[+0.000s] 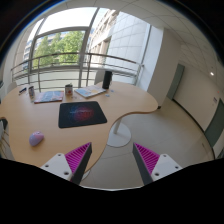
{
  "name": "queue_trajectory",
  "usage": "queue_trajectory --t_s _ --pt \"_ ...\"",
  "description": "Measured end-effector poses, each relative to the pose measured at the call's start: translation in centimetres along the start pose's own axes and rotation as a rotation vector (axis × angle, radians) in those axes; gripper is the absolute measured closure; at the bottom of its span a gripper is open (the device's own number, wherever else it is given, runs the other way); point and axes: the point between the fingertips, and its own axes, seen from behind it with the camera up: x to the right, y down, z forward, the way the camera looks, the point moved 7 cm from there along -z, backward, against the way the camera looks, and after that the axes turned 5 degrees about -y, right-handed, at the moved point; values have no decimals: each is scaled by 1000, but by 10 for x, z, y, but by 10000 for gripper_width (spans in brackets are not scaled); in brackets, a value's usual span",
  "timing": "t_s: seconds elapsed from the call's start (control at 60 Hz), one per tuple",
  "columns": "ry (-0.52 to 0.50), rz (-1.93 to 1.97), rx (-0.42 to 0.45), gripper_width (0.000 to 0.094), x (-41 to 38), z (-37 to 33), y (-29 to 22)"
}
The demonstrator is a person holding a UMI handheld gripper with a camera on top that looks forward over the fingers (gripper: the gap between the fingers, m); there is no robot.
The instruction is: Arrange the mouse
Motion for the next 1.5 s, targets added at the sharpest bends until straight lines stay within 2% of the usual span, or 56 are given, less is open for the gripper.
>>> queue_trajectory --t_s 0.117,0.283,0.467,0.567,0.783,0.95,1.067,1.183,1.3,1.333,1.4,1.5 --pt "8 -12 -24 96 -4 2 7" --pt "-3 -31 -71 92 -24 -2 48" --pt "-129 -43 -116 89 -106 -11 105" --pt "-215 -34 -128 89 -173 -6 119" --pt "-370 -4 -53 89 -304 49 95" --pt "-393 -4 -45 91 -360 104 74" --pt "-369 -14 -60 84 -375 128 59" --pt "-361 5 -63 131 -382 149 43" --pt "-346 -20 -63 279 -388 159 34" --pt "-360 -25 -59 349 -391 163 32" --pt "-368 -48 -48 364 -394 165 31" --pt "-386 -97 -40 437 -396 163 29"
